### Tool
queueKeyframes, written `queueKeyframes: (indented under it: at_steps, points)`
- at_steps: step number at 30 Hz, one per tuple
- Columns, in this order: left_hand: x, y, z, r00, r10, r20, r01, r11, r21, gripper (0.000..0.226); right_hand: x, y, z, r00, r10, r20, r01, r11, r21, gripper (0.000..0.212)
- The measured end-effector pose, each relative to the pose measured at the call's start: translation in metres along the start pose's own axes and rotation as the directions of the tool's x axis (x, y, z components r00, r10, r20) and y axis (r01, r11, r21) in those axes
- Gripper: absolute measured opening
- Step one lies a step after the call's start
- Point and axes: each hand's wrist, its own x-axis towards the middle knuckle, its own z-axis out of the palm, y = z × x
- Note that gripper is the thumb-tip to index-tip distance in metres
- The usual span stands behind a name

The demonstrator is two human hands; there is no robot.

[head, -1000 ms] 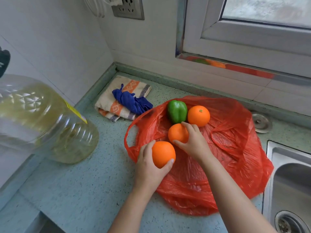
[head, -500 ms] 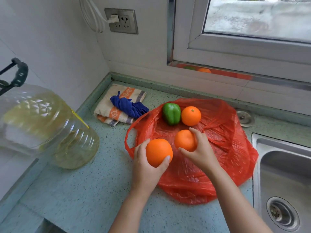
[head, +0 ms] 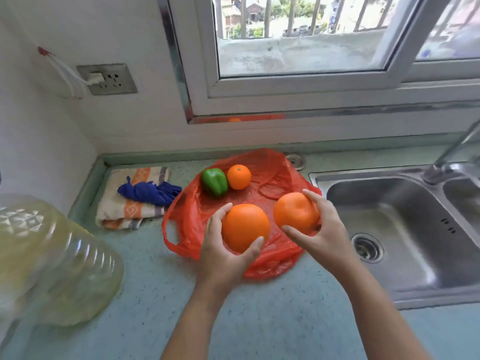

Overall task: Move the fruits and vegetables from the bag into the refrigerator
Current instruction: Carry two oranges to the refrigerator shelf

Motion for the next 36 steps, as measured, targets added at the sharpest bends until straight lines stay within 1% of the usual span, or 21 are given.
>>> queueKeyframes:
  at_steps: [3, 6, 10, 13, 19, 22, 25, 29, 32, 34, 36]
  points:
    - [-0.011, 0.008, -0.004, 0.990, 0.072, 0.118, -0.069, 0.997, -0.032, 0.071, -0.037, -0.009, -0.015, 0.992, 0.040, -0.118, -0.040, 0.999, 0.003, 0.076]
    - [-0.021, 0.021, 0.001, 0.967, 0.134, 0.217, -0.120, 0.990, -0.077, 0.072, -0.071, -0.018, -0.034, 0.974, 0.102, -0.203, -0.106, 0.994, -0.007, 0.075]
    - [-0.038, 0.037, 0.025, 0.916, 0.200, 0.346, -0.151, 0.975, -0.163, 0.073, -0.118, -0.020, -0.063, 0.936, 0.182, -0.303, -0.195, 0.981, -0.014, 0.076]
    - [-0.060, 0.049, 0.051, 0.863, 0.249, 0.439, -0.161, 0.960, -0.227, 0.073, -0.151, -0.016, -0.087, 0.883, 0.227, -0.410, -0.260, 0.965, -0.026, 0.076]
    - [-0.109, 0.080, 0.108, 0.733, 0.363, 0.576, -0.215, 0.926, -0.310, 0.068, -0.223, -0.002, -0.134, 0.745, 0.290, -0.601, -0.352, 0.936, 0.015, 0.074]
    - [-0.142, 0.098, 0.142, 0.665, 0.398, 0.632, -0.217, 0.912, -0.347, 0.065, -0.264, 0.010, -0.163, 0.659, 0.293, -0.693, -0.381, 0.924, 0.029, 0.072]
    - [-0.186, 0.118, 0.180, 0.583, 0.424, 0.693, -0.210, 0.903, -0.376, 0.063, -0.314, 0.022, -0.197, 0.572, 0.324, -0.754, -0.426, 0.903, 0.064, 0.074]
    - [-0.263, 0.151, 0.234, 0.454, 0.436, 0.777, -0.149, 0.897, -0.417, 0.063, -0.396, 0.039, -0.247, 0.455, 0.330, -0.827, -0.454, 0.885, 0.103, 0.074]
    - [-0.325, 0.177, 0.274, 0.361, 0.462, 0.810, -0.153, 0.886, -0.437, 0.066, -0.460, 0.051, -0.287, 0.370, 0.319, -0.873, -0.491, 0.865, 0.108, 0.074]
    - [-0.369, 0.195, 0.298, 0.282, 0.486, 0.827, -0.147, 0.874, -0.463, 0.067, -0.505, 0.057, -0.312, 0.301, 0.309, -0.902, -0.518, 0.848, 0.117, 0.075]
    - [-0.414, 0.214, 0.320, 0.196, 0.512, 0.837, -0.143, 0.859, -0.492, 0.067, -0.551, 0.061, -0.335, 0.218, 0.294, -0.931, -0.541, 0.830, 0.135, 0.075]
